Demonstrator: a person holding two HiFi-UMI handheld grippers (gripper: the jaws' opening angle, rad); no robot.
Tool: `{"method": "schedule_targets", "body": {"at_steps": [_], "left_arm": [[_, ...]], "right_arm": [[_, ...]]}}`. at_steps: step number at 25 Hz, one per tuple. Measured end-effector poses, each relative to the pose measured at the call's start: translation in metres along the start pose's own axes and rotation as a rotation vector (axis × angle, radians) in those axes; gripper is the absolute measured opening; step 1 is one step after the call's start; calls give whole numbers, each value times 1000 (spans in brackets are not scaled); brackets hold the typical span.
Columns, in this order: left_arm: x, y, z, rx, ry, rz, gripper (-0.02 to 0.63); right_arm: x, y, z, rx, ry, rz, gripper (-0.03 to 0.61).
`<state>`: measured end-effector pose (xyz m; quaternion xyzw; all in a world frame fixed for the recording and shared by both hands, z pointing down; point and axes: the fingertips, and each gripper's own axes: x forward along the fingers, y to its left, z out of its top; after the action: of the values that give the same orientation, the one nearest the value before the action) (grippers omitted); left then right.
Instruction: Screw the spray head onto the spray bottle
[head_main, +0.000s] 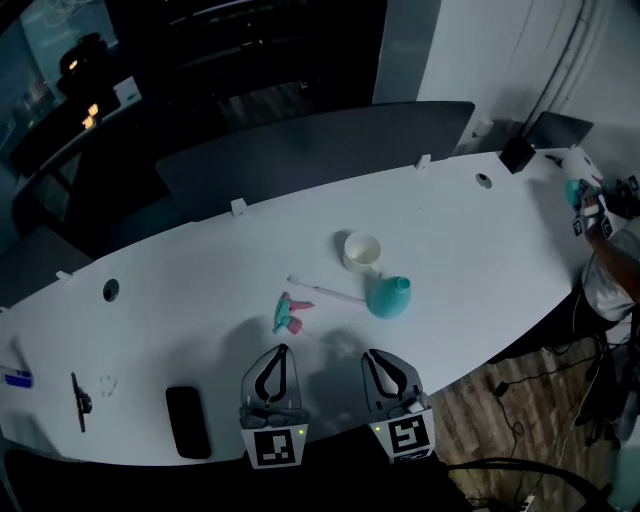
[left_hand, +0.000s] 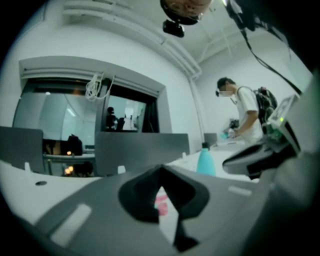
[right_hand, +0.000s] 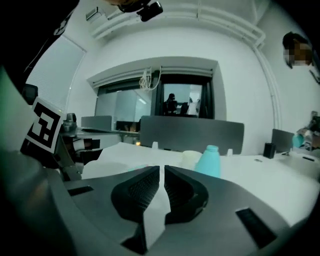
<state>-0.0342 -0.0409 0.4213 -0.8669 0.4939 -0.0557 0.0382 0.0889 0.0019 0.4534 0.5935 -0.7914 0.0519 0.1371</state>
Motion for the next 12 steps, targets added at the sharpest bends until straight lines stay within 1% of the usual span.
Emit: {"method": "schedule_targets", "body": {"at_steps": [1, 2, 3, 4, 5, 6, 7, 9, 12], "left_arm": [[0, 6, -3, -6, 8, 19, 3], [0, 12, -6, -19, 16, 38, 3], [0, 18, -9, -40, 26, 55, 3], [-1, 24, -11, -60, 33, 71, 3], [-1, 29, -12, -73, 36, 87, 5], [-1, 33, -13, -77, 36, 103, 5], [-2, 37, -12, -73, 36, 119, 5], [-3, 44, -11, -50, 43, 151, 5], [-5, 52, -8, -39, 54, 198, 5]], "right_arm": [[10, 7, -3, -12, 41, 54, 8], [20, 15, -7, -37, 86, 116, 26], [29, 25, -14, -76, 137, 186, 92], [39, 36, -22, -121, 190, 260, 127], [48, 46, -30, -163, 243, 329, 147], [56, 54, -36, -194, 290, 384, 152], [63, 60, -41, -213, 327, 424, 152], [78, 67, -46, -245, 388, 478, 152], [94, 75, -50, -358, 495, 538, 152]]}}
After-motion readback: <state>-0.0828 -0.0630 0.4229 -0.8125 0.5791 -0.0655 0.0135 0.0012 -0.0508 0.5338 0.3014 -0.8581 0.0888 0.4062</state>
